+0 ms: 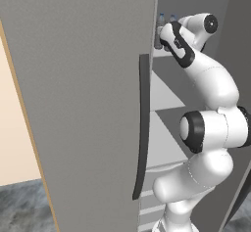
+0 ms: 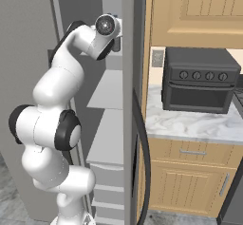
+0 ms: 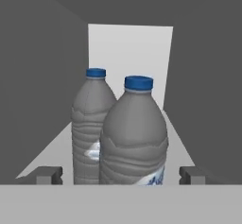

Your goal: Take the bottled waters from the counter and place them in the freezer to freeze. Close the freezer door after placing the bottles.

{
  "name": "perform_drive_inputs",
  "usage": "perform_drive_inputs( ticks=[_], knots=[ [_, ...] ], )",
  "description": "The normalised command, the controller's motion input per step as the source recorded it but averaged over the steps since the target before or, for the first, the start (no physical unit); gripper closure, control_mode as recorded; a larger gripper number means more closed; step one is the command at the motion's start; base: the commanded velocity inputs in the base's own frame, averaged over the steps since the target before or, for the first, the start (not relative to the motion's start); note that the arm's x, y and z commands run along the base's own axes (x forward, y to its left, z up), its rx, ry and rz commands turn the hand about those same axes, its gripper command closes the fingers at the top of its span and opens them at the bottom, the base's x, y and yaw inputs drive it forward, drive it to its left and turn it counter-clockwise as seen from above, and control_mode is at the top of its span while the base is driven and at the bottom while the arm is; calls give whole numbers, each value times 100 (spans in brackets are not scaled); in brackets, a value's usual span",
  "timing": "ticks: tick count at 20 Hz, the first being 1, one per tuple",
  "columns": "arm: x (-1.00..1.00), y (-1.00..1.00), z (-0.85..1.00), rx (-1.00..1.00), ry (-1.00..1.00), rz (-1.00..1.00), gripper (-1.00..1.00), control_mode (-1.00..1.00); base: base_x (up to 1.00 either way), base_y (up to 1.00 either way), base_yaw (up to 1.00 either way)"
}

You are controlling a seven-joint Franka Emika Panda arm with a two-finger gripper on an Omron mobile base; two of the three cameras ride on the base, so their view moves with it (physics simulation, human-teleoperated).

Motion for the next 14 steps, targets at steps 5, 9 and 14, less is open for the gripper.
perform_drive_inputs(
  ticks=[5, 9, 14],
  knots=[
    [-14, 0, 5, -1, 0, -3, -100, -100, 0, 0, 0],
    [-41, 7, 2, -2, 0, -5, -100, -100, 0, 0, 0],
    [-50, 19, 1, -3, 0, -5, -100, -100, 0, 0, 0]
  ],
)
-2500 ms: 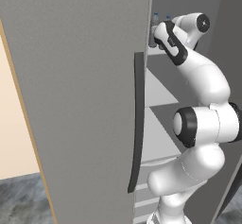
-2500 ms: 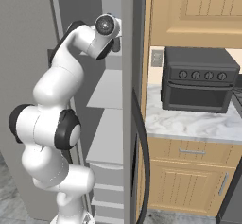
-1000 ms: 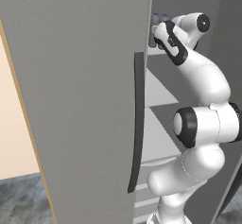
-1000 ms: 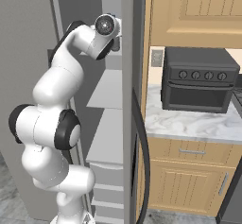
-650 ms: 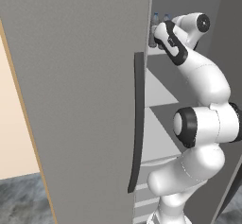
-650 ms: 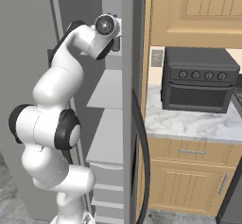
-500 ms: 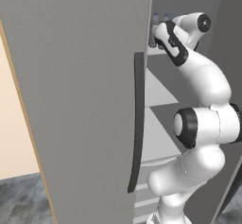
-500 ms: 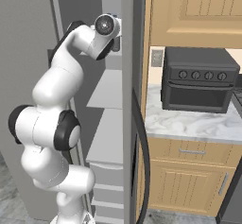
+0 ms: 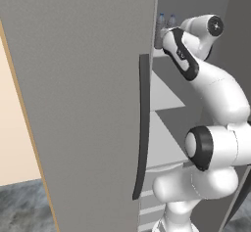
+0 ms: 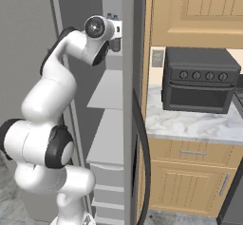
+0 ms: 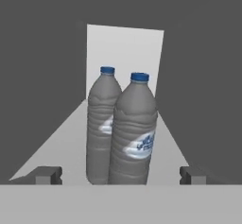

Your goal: Take the bottled waters from the counter and place them in the freezer to freeze. Close the freezer door after placing the bottles.

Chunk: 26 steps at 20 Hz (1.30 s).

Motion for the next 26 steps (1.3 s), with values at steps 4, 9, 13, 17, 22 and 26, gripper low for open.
perform_drive_inputs(
  ticks=[4, 9, 13, 17, 22, 26],
  knots=[
    [-61, 6, 11, 0, 0, -5, -100, -100, 0, 0, 0],
    [-63, 1, 21, 0, 0, -6, -100, -100, 0, 0, 0],
    [-68, 0, 29, 0, 0, -6, -100, -100, 0, 0, 0],
    [-66, 0, 18, 0, 0, -3, -100, -100, 0, 0, 0],
    [-55, 0, 0, 4, 3, 0, -100, -100, 0, 0, 0],
    [-56, 11, 0, 9, 2, 0, -100, -100, 0, 0, 0]
  ],
)
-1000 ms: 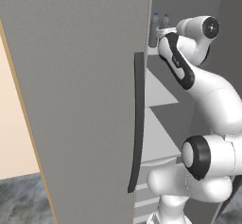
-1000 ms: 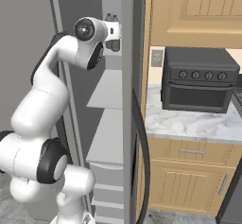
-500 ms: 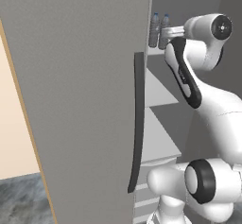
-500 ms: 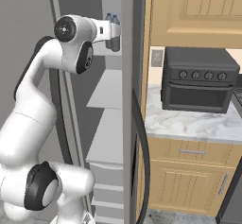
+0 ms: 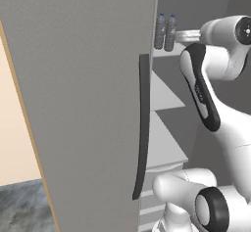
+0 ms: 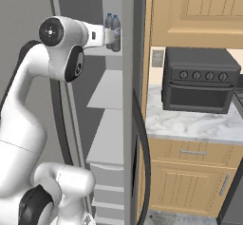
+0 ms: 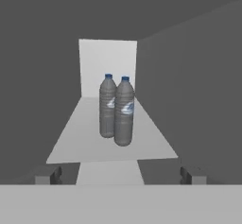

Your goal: Take the bottled waters from the counter and place them in the freezer to freeze. Close the freezer door after placing the bottles.

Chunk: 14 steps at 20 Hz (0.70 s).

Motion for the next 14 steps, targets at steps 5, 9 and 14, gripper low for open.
perform_drive_inputs(
  ticks=[5, 9, 14],
  knots=[
    [-69, 18, 0, 11, 0, 0, -100, -100, 0, 0, 0],
    [-59, 37, 0, 11, 0, -3, -100, -100, 0, 0, 0],
    [-45, 47, 0, 4, 7, -4, -100, -100, 0, 0, 0]
  ],
)
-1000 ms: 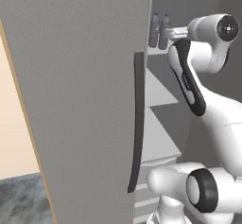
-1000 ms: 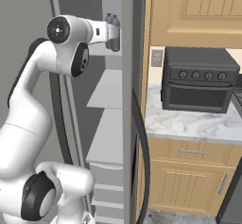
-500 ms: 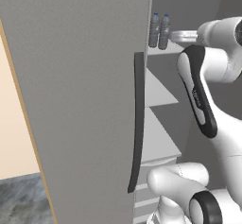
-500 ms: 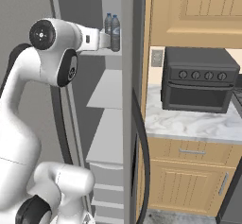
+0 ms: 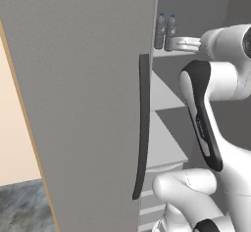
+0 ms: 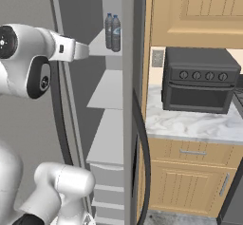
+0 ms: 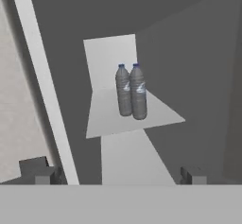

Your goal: Take the bottled waters from the counter and place them in the freezer to freeze. Close the freezer door after placing the bottles.

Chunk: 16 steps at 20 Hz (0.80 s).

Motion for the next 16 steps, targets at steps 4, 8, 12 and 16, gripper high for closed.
perform_drive_inputs(
  ticks=[4, 8, 12, 16],
  knots=[
    [-44, 10, 0, 0, 16, 0, -100, -100, 0, 0, 0],
    [-43, 0, 0, 0, 20, 0, -100, -100, 0, 0, 0],
    [-37, 0, -4, 0, 22, 0, -100, -100, 0, 0, 0],
    [-26, 0, -44, 0, 21, 0, -100, -100, 0, 0, 0]
  ],
)
